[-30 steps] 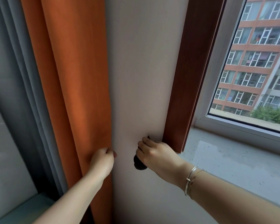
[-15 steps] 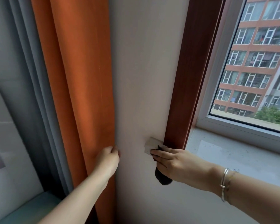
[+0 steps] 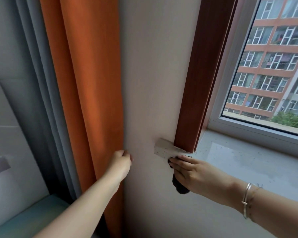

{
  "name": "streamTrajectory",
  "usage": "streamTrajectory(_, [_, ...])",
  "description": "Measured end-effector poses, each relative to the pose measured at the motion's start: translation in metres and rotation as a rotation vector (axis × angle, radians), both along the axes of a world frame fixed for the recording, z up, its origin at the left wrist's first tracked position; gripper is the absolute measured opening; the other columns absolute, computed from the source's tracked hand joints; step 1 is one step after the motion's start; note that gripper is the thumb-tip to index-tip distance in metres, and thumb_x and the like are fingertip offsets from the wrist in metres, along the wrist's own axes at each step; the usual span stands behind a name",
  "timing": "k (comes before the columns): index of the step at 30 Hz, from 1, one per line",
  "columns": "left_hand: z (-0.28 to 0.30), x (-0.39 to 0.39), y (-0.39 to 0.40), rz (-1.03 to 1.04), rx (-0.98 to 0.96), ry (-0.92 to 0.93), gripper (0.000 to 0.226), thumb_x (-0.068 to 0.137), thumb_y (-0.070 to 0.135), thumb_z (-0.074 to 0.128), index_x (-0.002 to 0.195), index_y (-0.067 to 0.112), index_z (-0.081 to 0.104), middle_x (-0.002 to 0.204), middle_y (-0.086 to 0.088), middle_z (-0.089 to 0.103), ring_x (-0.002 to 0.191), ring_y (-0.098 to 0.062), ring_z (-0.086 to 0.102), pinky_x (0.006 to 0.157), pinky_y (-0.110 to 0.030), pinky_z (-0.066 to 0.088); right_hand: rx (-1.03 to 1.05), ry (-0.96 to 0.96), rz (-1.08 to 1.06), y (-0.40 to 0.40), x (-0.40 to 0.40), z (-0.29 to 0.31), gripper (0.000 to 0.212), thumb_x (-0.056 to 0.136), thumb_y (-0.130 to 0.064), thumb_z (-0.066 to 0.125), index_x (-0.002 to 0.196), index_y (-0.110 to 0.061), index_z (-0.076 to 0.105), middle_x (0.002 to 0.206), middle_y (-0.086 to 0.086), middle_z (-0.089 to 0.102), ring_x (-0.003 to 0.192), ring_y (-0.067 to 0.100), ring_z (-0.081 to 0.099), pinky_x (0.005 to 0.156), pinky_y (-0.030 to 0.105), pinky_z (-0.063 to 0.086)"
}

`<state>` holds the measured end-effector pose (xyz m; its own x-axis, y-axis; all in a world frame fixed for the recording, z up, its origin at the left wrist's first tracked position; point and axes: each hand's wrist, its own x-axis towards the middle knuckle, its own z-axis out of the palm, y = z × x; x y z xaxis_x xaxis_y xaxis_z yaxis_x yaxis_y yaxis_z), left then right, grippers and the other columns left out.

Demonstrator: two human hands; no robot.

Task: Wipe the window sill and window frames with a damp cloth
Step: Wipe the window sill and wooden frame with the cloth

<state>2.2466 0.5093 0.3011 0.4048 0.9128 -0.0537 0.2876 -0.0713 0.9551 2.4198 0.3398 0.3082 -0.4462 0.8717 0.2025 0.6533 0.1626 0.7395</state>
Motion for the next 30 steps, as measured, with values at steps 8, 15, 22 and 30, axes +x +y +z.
streamTrajectory(8, [-0.007, -0.006, -0.007, -0.041, -0.014, 0.009, 0.032, 0.100, 0.011, 0.041, 0.068, 0.011, 0.048, 0.057, -0.003, 0.050, 0.053, -0.013, 0.040, 0.039, -0.008, 0.029, 0.016, 0.109, -0.016, 0.034, -0.016, -0.001, 0.054, 0.092, 0.000, 0.022, 0.089, -0.012, 0.075, 0.115, 0.006, 0.069, 0.114, 0.016, 0.061, 0.105, 0.031, 0.040])
streamTrajectory(15, [0.006, 0.025, -0.024, -0.078, 0.031, 0.011, 0.024, 0.097, 0.027, 0.048, 0.079, 0.012, 0.048, 0.068, -0.003, 0.056, 0.064, -0.018, 0.048, 0.057, -0.023, 0.034, -0.126, 0.158, -0.045, -0.060, 0.026, 0.015, 0.045, 0.086, -0.007, 0.044, 0.130, -0.012, 0.053, 0.150, 0.007, 0.038, 0.143, 0.020, 0.025, 0.112, 0.037, 0.027])
streamTrajectory(22, [0.027, 0.061, -0.034, -0.101, -0.015, 0.135, 0.043, 0.091, 0.051, 0.050, 0.096, 0.009, 0.058, 0.080, -0.004, 0.066, 0.075, -0.019, 0.056, 0.077, -0.031, 0.046, 0.253, 0.810, -0.396, -0.042, 0.001, 0.016, 0.040, 0.076, -0.031, 0.072, 0.113, -0.018, 0.060, 0.108, 0.004, 0.053, 0.095, 0.029, 0.055, 0.065, 0.036, 0.053])
streamTrajectory(30, [0.035, 0.068, -0.038, -0.052, -0.200, 0.066, 0.047, 0.091, 0.040, 0.059, 0.121, 0.004, 0.052, 0.087, -0.005, 0.063, 0.060, -0.009, 0.047, 0.052, -0.022, 0.031, 0.377, 0.800, -0.676, -0.006, -0.021, 0.021, 0.042, 0.078, -0.057, 0.048, 0.086, -0.016, 0.051, 0.084, 0.006, 0.050, 0.077, 0.029, 0.050, 0.061, 0.038, 0.042])
